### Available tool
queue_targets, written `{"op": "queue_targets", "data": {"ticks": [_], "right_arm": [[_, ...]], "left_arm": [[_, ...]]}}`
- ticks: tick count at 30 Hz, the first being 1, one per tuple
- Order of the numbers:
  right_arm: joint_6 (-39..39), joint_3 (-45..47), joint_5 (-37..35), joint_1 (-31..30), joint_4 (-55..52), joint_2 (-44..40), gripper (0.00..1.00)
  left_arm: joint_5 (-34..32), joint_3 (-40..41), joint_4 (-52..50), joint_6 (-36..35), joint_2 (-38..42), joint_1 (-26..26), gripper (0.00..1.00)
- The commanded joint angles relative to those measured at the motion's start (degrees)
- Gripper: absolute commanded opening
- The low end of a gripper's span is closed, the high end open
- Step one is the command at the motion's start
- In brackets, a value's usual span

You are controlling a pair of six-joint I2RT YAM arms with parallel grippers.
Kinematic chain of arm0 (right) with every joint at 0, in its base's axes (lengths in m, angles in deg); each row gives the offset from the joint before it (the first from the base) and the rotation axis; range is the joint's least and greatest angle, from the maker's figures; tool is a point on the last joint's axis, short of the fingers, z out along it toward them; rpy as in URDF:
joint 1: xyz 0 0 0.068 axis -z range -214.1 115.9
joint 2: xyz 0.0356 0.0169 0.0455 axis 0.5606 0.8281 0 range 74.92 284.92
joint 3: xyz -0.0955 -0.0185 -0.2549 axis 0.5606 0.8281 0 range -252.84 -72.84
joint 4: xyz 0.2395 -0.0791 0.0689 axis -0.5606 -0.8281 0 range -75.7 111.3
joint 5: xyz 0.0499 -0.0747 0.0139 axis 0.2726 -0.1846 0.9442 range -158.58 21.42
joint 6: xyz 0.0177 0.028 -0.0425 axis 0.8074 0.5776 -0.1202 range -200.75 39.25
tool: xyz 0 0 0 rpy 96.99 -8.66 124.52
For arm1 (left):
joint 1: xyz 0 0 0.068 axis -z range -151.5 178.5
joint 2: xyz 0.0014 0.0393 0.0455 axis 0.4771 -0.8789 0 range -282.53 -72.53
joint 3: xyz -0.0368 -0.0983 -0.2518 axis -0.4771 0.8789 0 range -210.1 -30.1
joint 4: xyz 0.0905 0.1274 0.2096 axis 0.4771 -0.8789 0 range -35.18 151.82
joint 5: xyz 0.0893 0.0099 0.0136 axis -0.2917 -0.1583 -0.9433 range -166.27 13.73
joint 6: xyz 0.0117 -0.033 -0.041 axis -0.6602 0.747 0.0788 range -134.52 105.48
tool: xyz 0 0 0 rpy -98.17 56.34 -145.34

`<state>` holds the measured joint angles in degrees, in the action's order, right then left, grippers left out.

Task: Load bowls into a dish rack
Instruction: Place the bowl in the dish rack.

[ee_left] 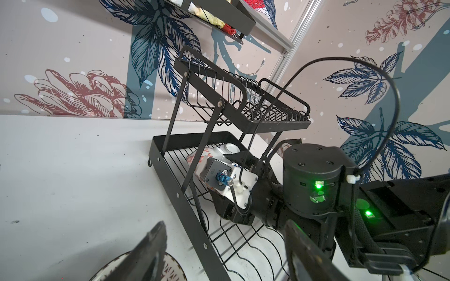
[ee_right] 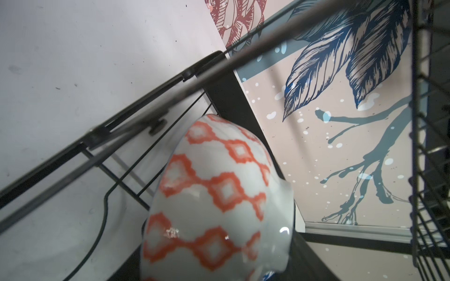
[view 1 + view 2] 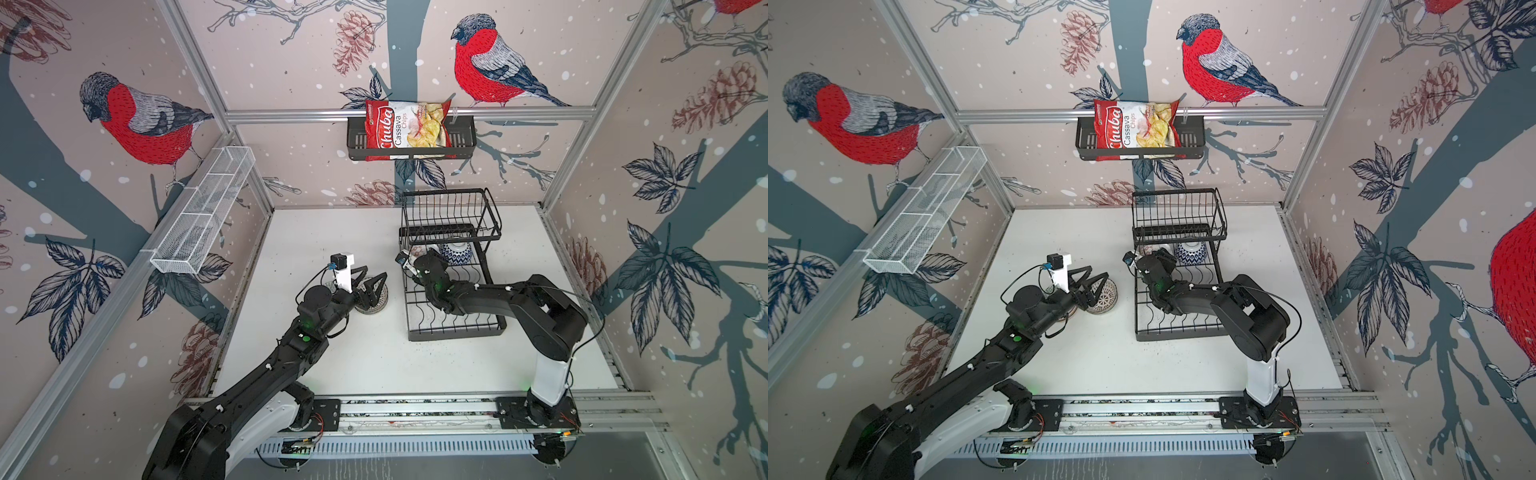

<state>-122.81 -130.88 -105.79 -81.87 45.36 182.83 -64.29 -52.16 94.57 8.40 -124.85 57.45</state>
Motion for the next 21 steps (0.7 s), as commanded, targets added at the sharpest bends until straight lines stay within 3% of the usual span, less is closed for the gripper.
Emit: {"op": "queue_targets", "data": {"ticks": [1, 21], "right_arm": [[-1.5, -0.9, -1.4, 0.3, 4.7, 0.5, 0.54], [-5.0, -4.3, -1.0, 2.7, 5.6, 4.4, 0.56]], "left_arm": [[0.1, -0.1, 0.3, -0.5, 0.0, -0.1, 0.75], [0.3, -0.3, -0.1, -0.1, 0.0, -0.1, 0.75]]}}
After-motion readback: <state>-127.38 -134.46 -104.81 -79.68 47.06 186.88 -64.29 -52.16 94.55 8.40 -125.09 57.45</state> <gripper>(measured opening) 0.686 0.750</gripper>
